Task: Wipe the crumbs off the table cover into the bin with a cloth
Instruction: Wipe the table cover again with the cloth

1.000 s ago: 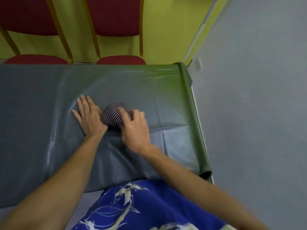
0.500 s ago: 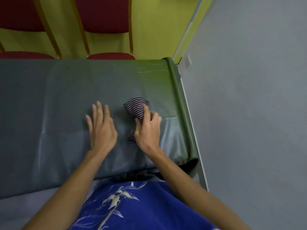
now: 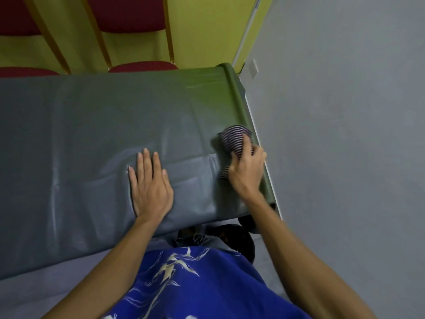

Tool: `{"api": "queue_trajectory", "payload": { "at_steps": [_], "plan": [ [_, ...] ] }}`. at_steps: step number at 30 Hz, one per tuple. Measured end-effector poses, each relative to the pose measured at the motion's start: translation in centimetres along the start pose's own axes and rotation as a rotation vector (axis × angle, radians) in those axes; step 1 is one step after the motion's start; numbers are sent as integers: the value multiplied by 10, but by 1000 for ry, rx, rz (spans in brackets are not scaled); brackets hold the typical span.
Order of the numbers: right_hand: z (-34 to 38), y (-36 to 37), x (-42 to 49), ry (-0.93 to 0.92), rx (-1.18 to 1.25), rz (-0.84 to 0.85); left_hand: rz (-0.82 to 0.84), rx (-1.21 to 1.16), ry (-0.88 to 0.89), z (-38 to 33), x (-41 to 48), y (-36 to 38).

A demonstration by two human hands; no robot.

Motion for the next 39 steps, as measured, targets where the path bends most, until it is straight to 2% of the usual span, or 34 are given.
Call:
{"api": "queue_trajectory", "payload": {
  "at_steps": [2,4,6,8,10,12,14,15,19,22,24,27,28,30,32,33,35,39],
  "plan": [
    [34,8,-31,-55,117,50,2,-2,-7,0,-1,1],
    [59,16,-66,-204,148,166,4,-7,2,1,-1,1],
    [63,17,-88,-390,66,237,4,-13,19,3,-1,1],
    [42,9,-85,-470,-17,215,-2,-18,20,3,-1,1],
    [4,-2,-70,-387,-93,141,-13,-29,14,2,-1,0],
    [-37,-20,-51,-202,-143,73,-20,-37,24,2,-2,0],
    [-58,-34,-39,-53,-126,61,-23,-44,29,3,-3,1],
    [-56,-37,-38,-38,-111,68,-29,-47,27,3,-3,1],
    [7,-28,-65,-182,-19,85,-44,-51,34,2,-3,1],
    [52,-12,-103,-369,8,183,-41,-69,57,6,-4,4],
    [55,-8,-116,-394,-21,258,-37,-81,79,9,-3,5],
    [11,-20,-102,-368,-95,195,-52,-79,50,8,-2,3],
    [-11,-28,-95,-325,-126,162,-51,-77,47,7,-2,3],
    [-48,-48,-80,-126,-114,105,-38,-88,48,8,-1,3],
    [-58,-56,-71,66,-36,73,-4,-109,57,8,2,3],
    [-48,-56,-69,77,-21,56,31,-132,62,9,3,2],
    [-8,-43,-72,-31,27,49,71,-186,68,15,6,-5],
    [88,3,-102,-312,140,185,-23,-215,-14,38,-5,-24]
  ]
}}
Point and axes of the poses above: each hand's wrist, its own x-axis towards the middle knuckle, its own y-axis out of the palm, z = x × y, the point moved 2 cm from there along x, towards the middle knuckle, and after that the axes turned 5 degrees about -z, right-handed, at the moved point
